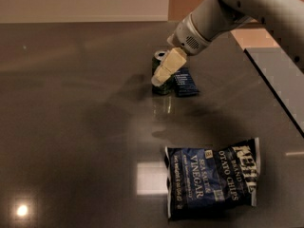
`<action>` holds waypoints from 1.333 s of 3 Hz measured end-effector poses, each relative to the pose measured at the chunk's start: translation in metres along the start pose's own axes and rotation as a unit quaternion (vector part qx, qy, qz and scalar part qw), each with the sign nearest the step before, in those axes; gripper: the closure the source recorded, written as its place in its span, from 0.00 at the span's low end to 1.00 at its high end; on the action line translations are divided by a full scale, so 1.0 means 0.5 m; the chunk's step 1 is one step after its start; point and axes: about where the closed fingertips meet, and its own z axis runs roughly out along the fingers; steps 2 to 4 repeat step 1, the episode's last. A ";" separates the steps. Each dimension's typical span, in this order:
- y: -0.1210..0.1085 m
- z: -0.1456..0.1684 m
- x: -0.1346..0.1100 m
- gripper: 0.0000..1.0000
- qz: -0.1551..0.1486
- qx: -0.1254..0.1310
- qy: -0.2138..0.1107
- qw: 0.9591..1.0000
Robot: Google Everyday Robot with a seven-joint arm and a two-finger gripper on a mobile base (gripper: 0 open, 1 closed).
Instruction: Move green can near rxbar blueberry
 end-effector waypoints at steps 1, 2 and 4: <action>0.000 0.000 0.000 0.00 0.000 0.000 0.000 1.000; 0.000 0.000 0.000 0.00 0.000 0.000 0.000 1.000; 0.000 0.000 0.000 0.00 0.000 0.000 0.000 1.000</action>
Offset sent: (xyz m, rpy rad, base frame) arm 0.0000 0.0000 0.0000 0.0000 0.0000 0.0000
